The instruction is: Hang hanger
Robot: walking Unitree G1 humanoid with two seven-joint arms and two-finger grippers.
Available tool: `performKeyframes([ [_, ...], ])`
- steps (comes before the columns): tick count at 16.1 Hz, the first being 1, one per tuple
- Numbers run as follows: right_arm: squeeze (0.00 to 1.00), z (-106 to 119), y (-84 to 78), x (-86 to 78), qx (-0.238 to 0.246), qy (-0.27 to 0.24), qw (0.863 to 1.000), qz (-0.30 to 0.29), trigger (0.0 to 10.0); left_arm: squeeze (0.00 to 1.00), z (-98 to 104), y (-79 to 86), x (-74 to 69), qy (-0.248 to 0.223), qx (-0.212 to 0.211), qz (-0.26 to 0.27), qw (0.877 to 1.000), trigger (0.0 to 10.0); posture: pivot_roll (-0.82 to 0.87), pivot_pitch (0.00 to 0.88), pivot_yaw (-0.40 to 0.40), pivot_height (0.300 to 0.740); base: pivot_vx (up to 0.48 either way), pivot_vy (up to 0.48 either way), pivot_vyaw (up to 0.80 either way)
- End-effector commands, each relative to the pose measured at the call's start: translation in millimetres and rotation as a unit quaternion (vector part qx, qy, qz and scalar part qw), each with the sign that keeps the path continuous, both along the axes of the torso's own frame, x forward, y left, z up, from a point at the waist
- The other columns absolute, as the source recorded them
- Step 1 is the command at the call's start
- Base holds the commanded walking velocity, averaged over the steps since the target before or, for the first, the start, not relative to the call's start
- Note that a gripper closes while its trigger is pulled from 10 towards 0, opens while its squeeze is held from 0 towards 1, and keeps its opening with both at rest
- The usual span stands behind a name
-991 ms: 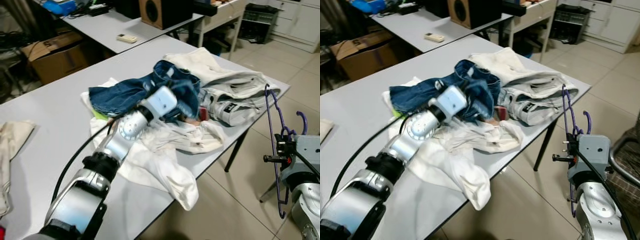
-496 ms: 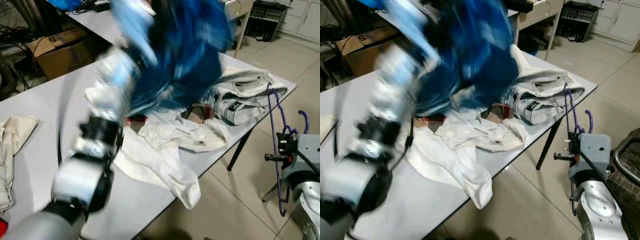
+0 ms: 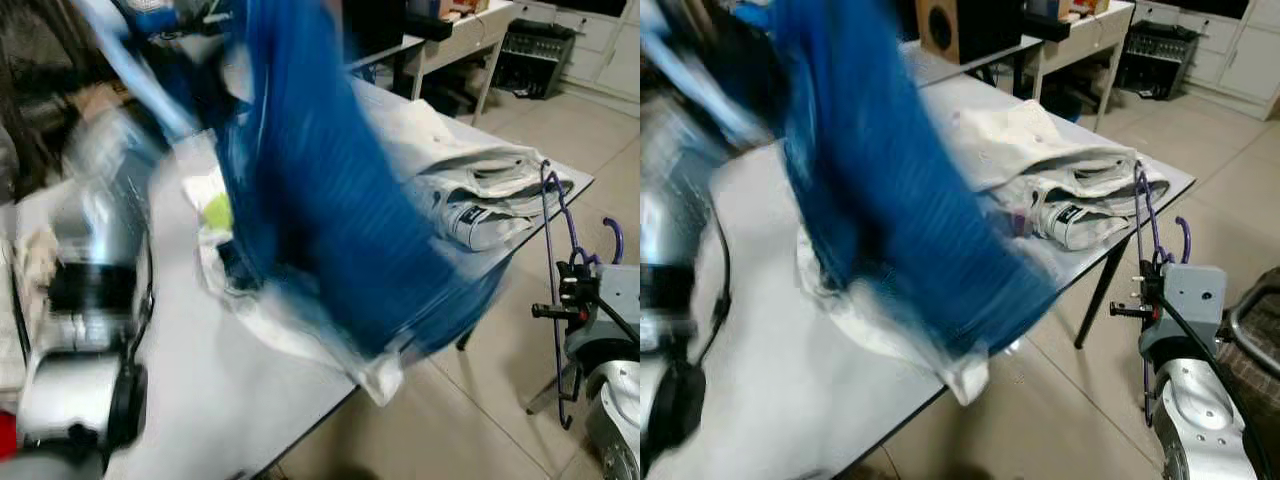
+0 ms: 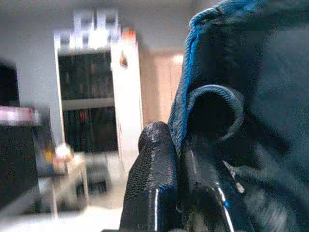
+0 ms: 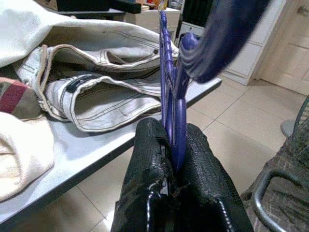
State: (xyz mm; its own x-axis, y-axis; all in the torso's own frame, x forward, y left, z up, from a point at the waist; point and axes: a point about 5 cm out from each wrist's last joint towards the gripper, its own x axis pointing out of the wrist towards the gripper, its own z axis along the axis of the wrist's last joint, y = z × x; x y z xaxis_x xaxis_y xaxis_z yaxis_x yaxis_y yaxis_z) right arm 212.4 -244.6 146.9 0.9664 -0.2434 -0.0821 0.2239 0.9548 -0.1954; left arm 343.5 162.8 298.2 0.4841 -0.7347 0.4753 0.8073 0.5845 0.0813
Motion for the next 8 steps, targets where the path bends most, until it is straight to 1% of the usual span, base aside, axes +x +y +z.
performKeyframes([
  [1, 0.0, 0.0, 1.8, 2.6, -0.001, -0.001, 1.0, 0.004, 10.0, 0.0, 30.4, -3.1, -11.9, -0.051, 0.013, -0.019, 0.998, 0.0, -0.2, 0.0, 0.079, 0.74, 0.0, 0.0, 0.0],
  [2, 0.0, 0.6, 2.1, 3.8, -0.002, -0.002, 1.0, 0.007, 10.0, 0.0, 28.3, -5.8, -16.6, -0.039, 0.06, -0.049, 0.996, 0.0, -0.2, 0.0, 0.076, 0.74, 0.0, 0.0, 0.0],
  [3, 0.0, 0.6, 2.3, 4.2, -0.002, -0.002, 1.0, 0.008, 10.0, 0.0, 25.7, -6.6, -19.1, -0.034, 0.091, -0.061, 0.993, 0.0, -0.2, 0.0, 0.076, 0.74, 0.0, 0.0, 0.0],
  [4, 0.0, 0.2, 3.4, 5.1, -0.001, -0.001, 1.0, 0.011, 10.0, 0.0, 17.3, -4.8, -16.4, -0.021, 0.163, -0.032, 0.986, 0.0, -0.2, 0.0, 0.073, 0.74, 0.0, 0.0, 0.0],
  [5, 0.0, 0.2, 3.6, 5.9, -0.001, -0.001, 1.0, 0.011, 10.0, 0.0, 15.7, -4.8, -8.7, -0.013, 0.165, -0.002, 0.986, 0.0, -0.2, 0.0, 0.071, 0.74, 0.0, 0.0, 0.0],
  [6, 0.0, 0.4, 4.6, 7.6, -0.001, -0.002, 1.0, 0.014, 10.0, 0.0, 13.4, -6.2, 10.4, 0.01, 0.161, 0.061, 0.985, 0.0, -0.2, 0.0, 0.072, 0.74, 0.0, 0.0, 0.0],
  [7, 0.0, 0.8, 6.2, 9.2, -0.001, -0.002, 1.0, 0.016, 10.0, 0.0, 9.5, -11.3, 33.1, 0.043, 0.158, 0.129, 0.978, 0.0, -0.21, 0.0, 0.078, 0.74, 0.0, 0.0, 0.0],
  [8, 0.0, 1.0, 6.8, 9.6, -0.001, -0.002, 1.0, 0.016, 10.0, 0.0, 7.9, -12.3, 43.8, 0.064, 0.144, 0.169, 0.973, 0.0, -0.21, 0.0, 0.08, 0.74, 0.0, 0.0, 0.0],
])
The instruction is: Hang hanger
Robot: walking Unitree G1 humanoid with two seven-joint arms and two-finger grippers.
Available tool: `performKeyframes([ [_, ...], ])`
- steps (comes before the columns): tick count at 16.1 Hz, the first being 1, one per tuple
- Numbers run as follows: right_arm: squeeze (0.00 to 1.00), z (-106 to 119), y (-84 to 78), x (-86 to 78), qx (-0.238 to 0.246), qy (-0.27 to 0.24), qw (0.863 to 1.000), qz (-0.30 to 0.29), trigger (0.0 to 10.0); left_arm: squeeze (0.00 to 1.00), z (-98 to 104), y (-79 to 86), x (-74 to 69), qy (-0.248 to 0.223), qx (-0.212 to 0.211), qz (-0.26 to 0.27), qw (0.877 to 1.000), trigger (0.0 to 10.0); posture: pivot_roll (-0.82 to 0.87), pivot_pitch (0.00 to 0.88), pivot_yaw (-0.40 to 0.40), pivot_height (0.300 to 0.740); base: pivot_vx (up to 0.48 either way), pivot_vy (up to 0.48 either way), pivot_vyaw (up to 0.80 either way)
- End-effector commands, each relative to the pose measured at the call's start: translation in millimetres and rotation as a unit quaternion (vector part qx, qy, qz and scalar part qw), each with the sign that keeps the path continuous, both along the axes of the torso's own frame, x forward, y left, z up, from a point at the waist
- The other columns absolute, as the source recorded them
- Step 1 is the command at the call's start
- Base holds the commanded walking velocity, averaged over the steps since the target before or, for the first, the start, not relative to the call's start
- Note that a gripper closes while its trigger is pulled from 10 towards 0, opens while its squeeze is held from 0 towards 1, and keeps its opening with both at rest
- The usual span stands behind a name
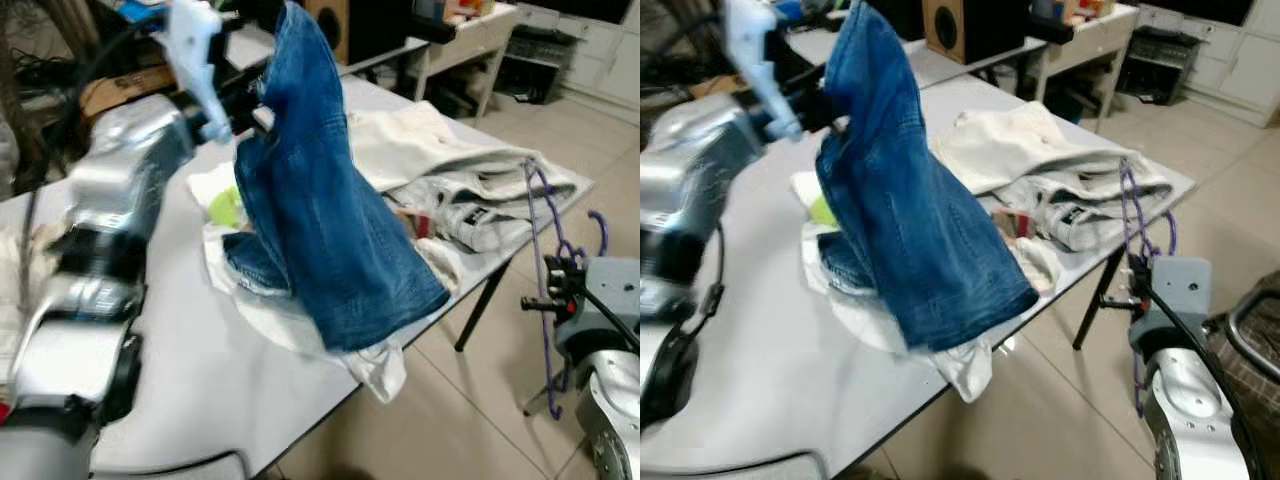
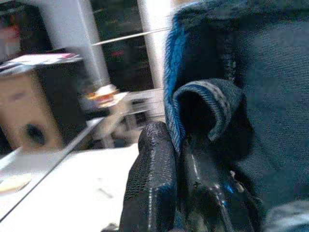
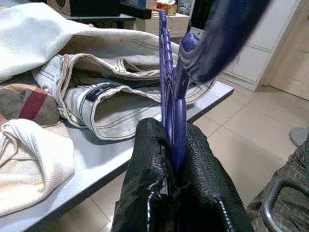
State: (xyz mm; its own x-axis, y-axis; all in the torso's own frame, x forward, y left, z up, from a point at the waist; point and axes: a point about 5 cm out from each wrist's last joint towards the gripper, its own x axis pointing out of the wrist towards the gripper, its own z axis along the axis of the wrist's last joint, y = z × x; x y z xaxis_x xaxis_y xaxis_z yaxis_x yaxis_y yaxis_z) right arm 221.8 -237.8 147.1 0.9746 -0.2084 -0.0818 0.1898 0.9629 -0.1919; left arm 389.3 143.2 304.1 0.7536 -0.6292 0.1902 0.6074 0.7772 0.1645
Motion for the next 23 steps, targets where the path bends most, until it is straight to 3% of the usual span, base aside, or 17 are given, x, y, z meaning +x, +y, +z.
performKeyframes([
  [1, 0.0, 0.8, 0.0, -0.1, -0.002, -0.003, 1.0, -0.003, 10.0, 0.0, -4.2, 9.6, 15.8, 0.019, -0.017, 0.106, 0.994, 0.0, -0.22, 0.0, 0.092, 0.74, 0.0, 0.0, 0.0],
  [2, 0.0, -0.2, -1.3, -1.8, -0.001, -0.002, 1.0, -0.008, 10.0, 0.0, -17.4, 16.3, 24.9, 0.039, -0.012, 0.183, 0.982, 0.0, -0.22, 0.0, 0.1, 0.74, 0.0, 0.0, 0.0],
  [4, 0.0, -2.1, -3.3, -5.1, -0.001, 0.002, 1.0, -0.015, 10.0, 0.0, -50.5, 27.6, 28.9, 0.083, 0.033, 0.242, 0.966, 0.0, -0.23, 0.0, 0.115, 0.74, 0.0, 0.0, 0.0],
  [5, 0.0, -4.4, -3.7, -6.7, 0.001, 0.006, 1.0, -0.019, 10.0, 0.0, -76.1, 34.8, 26.4, 0.12, 0.078, 0.258, 0.956, 10.0, -0.23, 0.0, 0.115, 0.74, 0.0, 0.0, 0.0],
  [7, 0.0, -6.8, -0.8, -7.1, 0.002, 0.012, 1.0, -0.016, 10.0, 0.0, -108.5, 45.9, 18.9, 0.157, 0.131, 0.246, 0.947, 10.0, -0.23, 0.0, 0.117, 0.74, 0.0, 0.0, 0.0],
  [8, 0.0, -7.1, 0.3, -7.2, 0.002, 0.012, 1.0, -0.015, 10.0, 1.0, -115.5, 50.1, 16.6, 0.166, 0.14, 0.241, 0.946, 10.0, -0.23, 0.0, 0.116, 0.74, 0.0, 0.0, 0.0],
  [10, 0.0, -8.1, 1.1, -6.8, 0.003, 0.014, 1.0, -0.013, 10.0, 1.0, -126.2, 78.2, 6.6, 0.187, 0.156, 0.223, 0.944, 10.0, -0.22, 0.0, 0.111, 0.74, 0.0, 0.0, 0.0],
  [11, 0.0, -8.4, 1.3, -6.8, 0.003, 0.014, 1.0, -0.013, 10.0, 1.0, -126.6, 83.6, 4.6, 0.192, 0.157, 0.216, 0.944, 10.0, -0.21, 0.0, 0.107, 0.74, 0.0, 0.0, 0.0],
  [14, 0.0, -9.2, 3.5, -4.1, 0.004, 0.015, 1.0, -0.008, 10.0, 1.0, -136.5, 120.1, -18.2, 0.225, 0.243, 0.138, 0.933, 10.0, -0.2, 0.0, 0.097, 0.74, 0.0, 0.0, 0.0],
  [16, 0.0, -9.1, 4.1, -4.1, 0.004, 0.016, 1.0, -0.006, 10.0, 1.0, -130.9, 130.9, -28.4, 0.226, 0.234, 0.091, 0.941, 10.0, -0.2, 0.0, 0.095, 0.74, 0.0, 0.0, 0.0],
  [18, 0.0, -9.0, 2.7, -5.1, 0.003, 0.016, 1.0, -0.007, 10.0, 1.0, -115.0, 125.0, -35.9, 0.202, 0.192, 0.02, 0.96, 10.0, -0.2, 0.0, 0.095, 0.74, 0.0, 0.0, 0.0],
  [19, 0.0, -9.0, 2.7, -5.4, 0.003, 0.017, 1.0, -0.008, 10.0, 1.0, -110.3, 120.7, -37.6, 0.196, 0.187, 0.0, 0.963, 10.0, -0.2, 0.001, 0.093, 0.74, 0.0, 0.0, 0.0],
  [20, 0.0, -9.1, 3.6, -6.0, 0.003, 0.017, 1.0, -0.007, 10.0, 1.0, -98.4, 104.1, -41.9, 0.176, 0.183, -0.057, 0.965, 10.0, -0.2, 0.001, 0.095, 0.74, 0.0, 0.0, 0.0],
  [22, 0.0, -8.4, 3.6, -6.8, 0.003, 0.016, 1.0, -0.008, 10.0, 1.0, -84.9, 81.9, -45.7, 0.156, 0.157, -0.108, 0.969, 10.0, -0.2, 0.001, 0.098, 0.74, 0.0, 0.0, 0.0],
  [23, 0.0, -8.0, 2.9, -7.8, 0.003, 0.015, 1.0, -0.011, 10.0, 1.0, -77.0, 62.2, -52.4, 0.149, 0.132, -0.149, 0.969, 10.0, -0.2, 0.0, 0.106, 0.74, 0.0, 0.0, 0.0],
])
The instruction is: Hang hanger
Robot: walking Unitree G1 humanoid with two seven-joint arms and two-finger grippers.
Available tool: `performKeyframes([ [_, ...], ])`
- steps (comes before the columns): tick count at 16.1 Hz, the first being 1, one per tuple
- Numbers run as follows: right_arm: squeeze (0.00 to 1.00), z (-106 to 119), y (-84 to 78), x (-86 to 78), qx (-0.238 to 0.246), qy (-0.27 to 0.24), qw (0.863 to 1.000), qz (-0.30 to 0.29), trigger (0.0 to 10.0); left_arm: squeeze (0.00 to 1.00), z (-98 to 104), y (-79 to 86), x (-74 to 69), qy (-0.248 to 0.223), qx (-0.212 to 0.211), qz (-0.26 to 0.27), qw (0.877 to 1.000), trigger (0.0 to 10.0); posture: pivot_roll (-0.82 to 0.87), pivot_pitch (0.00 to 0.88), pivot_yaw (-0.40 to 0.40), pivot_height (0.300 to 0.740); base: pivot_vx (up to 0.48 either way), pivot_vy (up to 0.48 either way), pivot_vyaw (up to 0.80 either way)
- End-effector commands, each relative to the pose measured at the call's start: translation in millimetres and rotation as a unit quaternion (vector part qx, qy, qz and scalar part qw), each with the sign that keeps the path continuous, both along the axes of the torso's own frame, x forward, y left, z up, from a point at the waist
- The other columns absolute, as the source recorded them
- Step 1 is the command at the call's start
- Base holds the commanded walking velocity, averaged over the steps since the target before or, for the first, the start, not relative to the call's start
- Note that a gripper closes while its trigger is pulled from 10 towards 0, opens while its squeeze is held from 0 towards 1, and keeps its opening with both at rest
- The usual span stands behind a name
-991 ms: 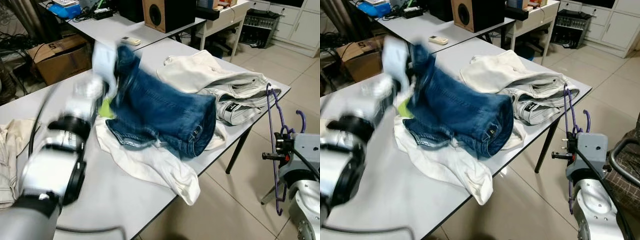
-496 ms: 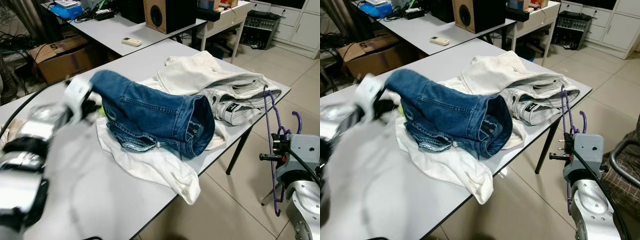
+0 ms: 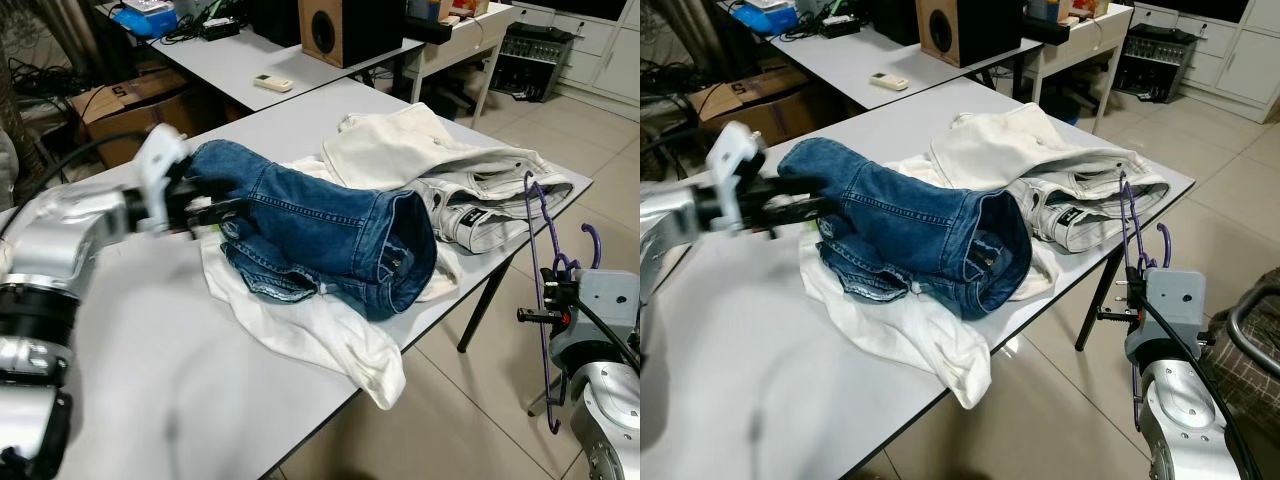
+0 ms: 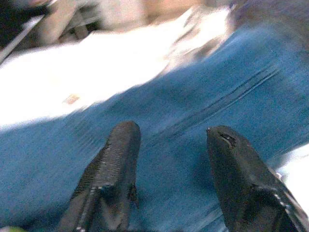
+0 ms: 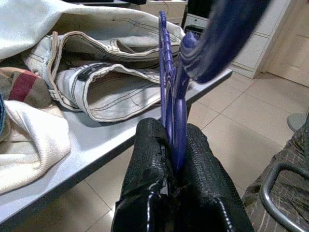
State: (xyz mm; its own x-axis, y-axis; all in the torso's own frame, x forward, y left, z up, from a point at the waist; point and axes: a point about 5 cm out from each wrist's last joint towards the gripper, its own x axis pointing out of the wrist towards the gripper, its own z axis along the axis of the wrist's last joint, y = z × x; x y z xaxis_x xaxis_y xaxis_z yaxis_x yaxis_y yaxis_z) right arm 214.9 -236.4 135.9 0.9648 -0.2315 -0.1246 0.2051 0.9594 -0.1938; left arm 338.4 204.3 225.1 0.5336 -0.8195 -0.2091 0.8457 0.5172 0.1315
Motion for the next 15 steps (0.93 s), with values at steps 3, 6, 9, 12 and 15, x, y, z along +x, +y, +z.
performKeyframes([
  [3, 0.0, 3.3, 0.9, -2.2, 0.001, -0.008, 1.0, -0.002, 10.0, 1.0, -11.8, -34.3, -24.6, 0.04, -0.008, -0.042, 0.998, 10.0, -0.2, 0.001, 0.115, 0.74, 0.0, 0.0, 0.0],
  [6, 0.0, 3.0, 2.6, -0.8, 0.003, -0.008, 1.0, 0.0, 10.0, 1.0, -16.3, -76.2, -35.7, -0.041, 0.003, -0.005, 0.999, 10.0, -0.2, 0.0, 0.111, 0.74, 0.0, 0.0, 0.0],
  [9, 0.0, 3.1, 4.1, 0.7, 0.003, -0.008, 1.0, 0.005, 10.0, 0.86, -24.1, -104.0, -53.1, -0.01, -0.011, -0.002, 1.0, 10.0, -0.2, 0.0, 0.109, 0.74, 0.0, 0.0, 0.0],
  [12, 0.0, 3.6, 3.4, 0.9, 0.001, -0.009, 1.0, 0.006, 10.0, 0.0, -31.7, -117.9, -51.1, -0.014, 0.001, 0.066, 0.998, 10.0, -0.2, 0.0, 0.108, 0.74, 0.0, 0.0, 0.0],
  [15, 0.0, 3.6, 5.3, 2.4, 0.0, -0.009, 1.0, 0.013, 10.0, 0.0, -35.8, -135.5, -59.5, 0.008, -0.022, 0.074, 0.997, 10.0, -0.21, 0.0, 0.104, 0.74, 0.0, 0.0, 0.0],
])
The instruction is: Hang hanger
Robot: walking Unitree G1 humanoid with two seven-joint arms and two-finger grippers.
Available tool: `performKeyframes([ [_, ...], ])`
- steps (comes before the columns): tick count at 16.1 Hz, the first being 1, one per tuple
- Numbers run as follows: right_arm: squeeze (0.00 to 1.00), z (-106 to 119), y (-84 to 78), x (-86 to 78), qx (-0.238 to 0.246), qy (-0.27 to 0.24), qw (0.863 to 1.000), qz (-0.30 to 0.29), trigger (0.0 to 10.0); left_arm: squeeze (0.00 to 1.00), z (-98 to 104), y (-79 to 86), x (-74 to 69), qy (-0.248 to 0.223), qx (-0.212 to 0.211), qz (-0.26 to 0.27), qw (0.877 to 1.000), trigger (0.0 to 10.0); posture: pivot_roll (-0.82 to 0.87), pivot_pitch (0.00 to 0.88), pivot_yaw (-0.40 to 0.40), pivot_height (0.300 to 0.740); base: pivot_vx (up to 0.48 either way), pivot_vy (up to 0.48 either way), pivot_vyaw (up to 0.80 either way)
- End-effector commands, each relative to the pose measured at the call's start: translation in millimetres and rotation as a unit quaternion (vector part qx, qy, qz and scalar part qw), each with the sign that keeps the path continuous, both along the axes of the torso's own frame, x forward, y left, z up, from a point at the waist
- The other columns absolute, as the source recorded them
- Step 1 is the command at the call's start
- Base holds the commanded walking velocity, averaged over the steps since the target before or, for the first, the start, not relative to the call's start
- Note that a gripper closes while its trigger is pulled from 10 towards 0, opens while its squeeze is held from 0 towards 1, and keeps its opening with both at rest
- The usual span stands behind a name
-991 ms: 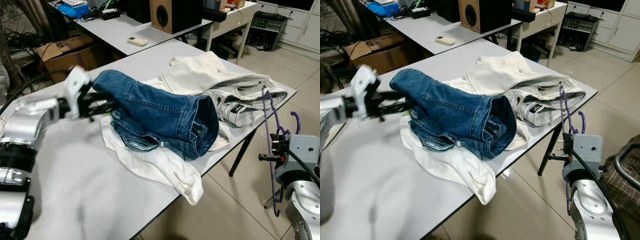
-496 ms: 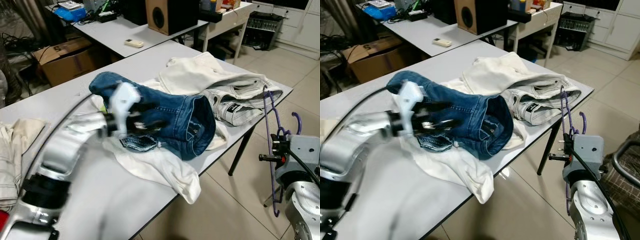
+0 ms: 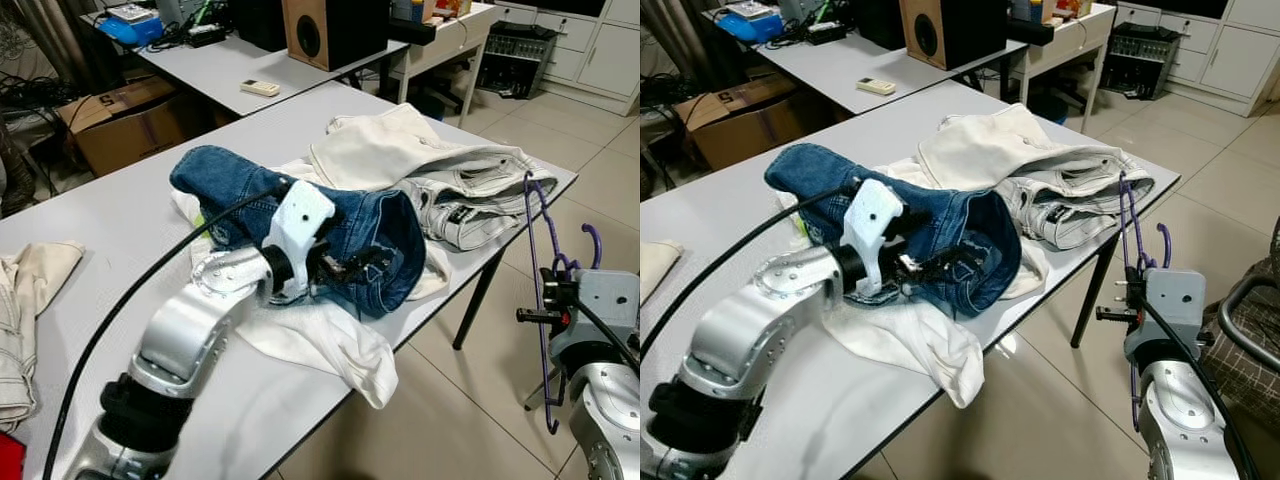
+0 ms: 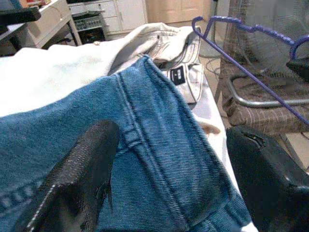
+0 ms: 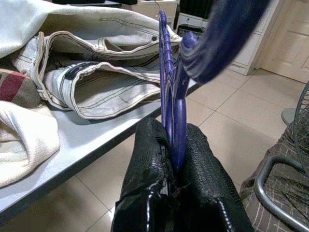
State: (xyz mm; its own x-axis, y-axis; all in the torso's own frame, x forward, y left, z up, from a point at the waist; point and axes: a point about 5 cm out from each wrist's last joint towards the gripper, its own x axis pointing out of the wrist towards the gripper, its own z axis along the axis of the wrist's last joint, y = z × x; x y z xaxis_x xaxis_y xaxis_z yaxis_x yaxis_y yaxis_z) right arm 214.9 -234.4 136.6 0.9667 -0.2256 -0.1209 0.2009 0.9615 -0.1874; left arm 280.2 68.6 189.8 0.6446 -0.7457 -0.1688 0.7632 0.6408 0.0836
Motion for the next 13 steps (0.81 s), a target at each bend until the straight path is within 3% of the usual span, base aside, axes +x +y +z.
performKeyframes([
  [1, 0.0, 2.9, 3.8, 2.7, -0.004, -0.006, 1.0, 0.013, 10.0, 0.0, -4.0, -2.4, -1.7, 0.004, 0.012, 0.012, 1.0, 10.0, -0.21, 0.0, 0.1, 0.74, 0.0, 0.0, 0.0],
  [6, 0.0, 3.6, 4.1, 3.6, -0.007, -0.004, 1.0, 0.019, 10.0, 0.0, -10.7, -5.8, 0.9, 0.006, 0.022, 0.053, 0.998, 10.0, -0.21, 0.0, 0.089, 0.74, 0.0, 0.0, 0.0],
  [8, 0.0, 4.0, 4.5, 4.5, -0.008, -0.004, 1.0, 0.021, 10.0, 0.0, -19.1, -0.3, 6.4, -0.039, 0.091, 0.092, 0.991, 10.0, -0.21, 0.0, 0.085, 0.74, 0.0, 0.0, 0.0],
  [10, 0.0, 4.1, 4.6, 5.3, -0.009, -0.004, 1.0, 0.023, 10.0, 0.0, -20.8, 9.0, 12.1, -0.066, 0.123, 0.123, 0.983, 10.0, -0.21, 0.0, 0.085, 0.74, 0.0, 0.0, 0.0],
  [11, 0.0, 4.1, 4.4, 5.5, -0.008, -0.004, 1.0, 0.023, 10.0, 0.0, -20.0, 12.0, 13.9, -0.067, 0.121, 0.131, 0.982, 8.4, -0.21, 0.0, 0.083, 0.74, 0.0, 0.0, 0.0],
  [12, 0.0, 4.0, 4.3, 6.0, -0.008, -0.005, 1.0, 0.023, 10.0, 0.0, -17.3, 18.0, 17.3, -0.071, 0.119, 0.145, 0.98, 0.0, -0.2, 0.0, 0.082, 0.74, 0.0, 0.0, 0.0],
  [13, 0.0, 3.9, 4.3, 6.7, -0.008, -0.005, 1.0, 0.023, 10.0, 0.0, -15.0, 23.8, 19.8, -0.074, 0.12, 0.149, 0.979, 0.0, -0.2, 0.0, 0.082, 0.74, 0.0, 0.0, 0.0],
])
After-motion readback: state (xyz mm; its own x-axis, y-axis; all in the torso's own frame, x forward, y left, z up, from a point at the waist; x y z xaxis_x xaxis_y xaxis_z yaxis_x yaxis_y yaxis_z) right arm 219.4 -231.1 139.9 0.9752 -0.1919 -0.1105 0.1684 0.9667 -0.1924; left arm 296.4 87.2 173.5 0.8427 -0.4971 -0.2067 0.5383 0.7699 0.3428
